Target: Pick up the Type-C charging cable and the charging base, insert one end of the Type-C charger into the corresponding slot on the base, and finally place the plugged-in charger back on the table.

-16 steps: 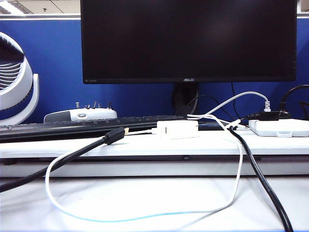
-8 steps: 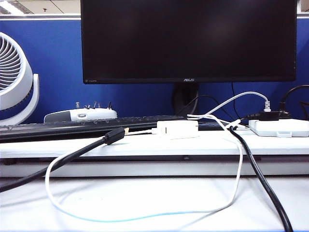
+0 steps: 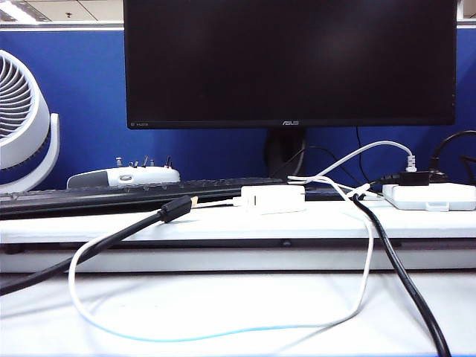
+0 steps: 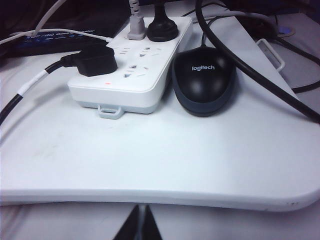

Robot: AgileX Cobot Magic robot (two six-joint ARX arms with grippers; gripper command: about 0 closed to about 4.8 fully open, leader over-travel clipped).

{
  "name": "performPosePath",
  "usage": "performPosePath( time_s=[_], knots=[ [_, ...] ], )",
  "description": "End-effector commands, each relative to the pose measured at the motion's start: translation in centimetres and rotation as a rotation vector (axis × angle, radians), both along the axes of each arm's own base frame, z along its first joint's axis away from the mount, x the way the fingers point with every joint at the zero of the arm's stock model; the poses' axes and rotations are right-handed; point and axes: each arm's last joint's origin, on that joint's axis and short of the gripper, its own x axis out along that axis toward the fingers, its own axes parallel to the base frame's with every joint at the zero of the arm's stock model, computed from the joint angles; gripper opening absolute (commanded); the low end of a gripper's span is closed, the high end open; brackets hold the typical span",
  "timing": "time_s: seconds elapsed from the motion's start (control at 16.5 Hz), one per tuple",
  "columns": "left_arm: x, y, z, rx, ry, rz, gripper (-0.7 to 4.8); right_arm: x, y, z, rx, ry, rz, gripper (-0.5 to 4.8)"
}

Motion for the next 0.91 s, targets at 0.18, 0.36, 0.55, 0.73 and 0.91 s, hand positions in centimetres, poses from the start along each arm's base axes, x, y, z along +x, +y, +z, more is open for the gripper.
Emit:
performPosePath(
  time_s=[0.18,0.36,0.55,0.73,0.91],
  knots=[
    [-0.01,0.0,-0.12,-0.018,0.014,0.003,-0.05,-0.07,0.0,-0.03,0.002,-0.011,0.003,-0.05],
    [-0.02,0.0,-0.11,-0.018,0.011,0.003,-0.05,-0.22,-0.05,0.31,0.005,-0.054,-0.002,-0.06],
    [-0.02,0.0,-0.11,-0.018,0.011,0.004,-0.05,-0.14,-0.51,0.22,-0.004,-0.067,-0.065,-0.05],
    [-0.02,0.0,-0.1,-0.019,0.011,0.003,-0.05,-0.14,-0.54,0.17,-0.106,-0.062,-0.041,-0.06],
    [-0.02,0.0,-0.11,-0.018,0.011,0.003,-0.05,-0.14,-0.54,0.18,-0.108,-0.063,-0.04,-0.05]
  ],
)
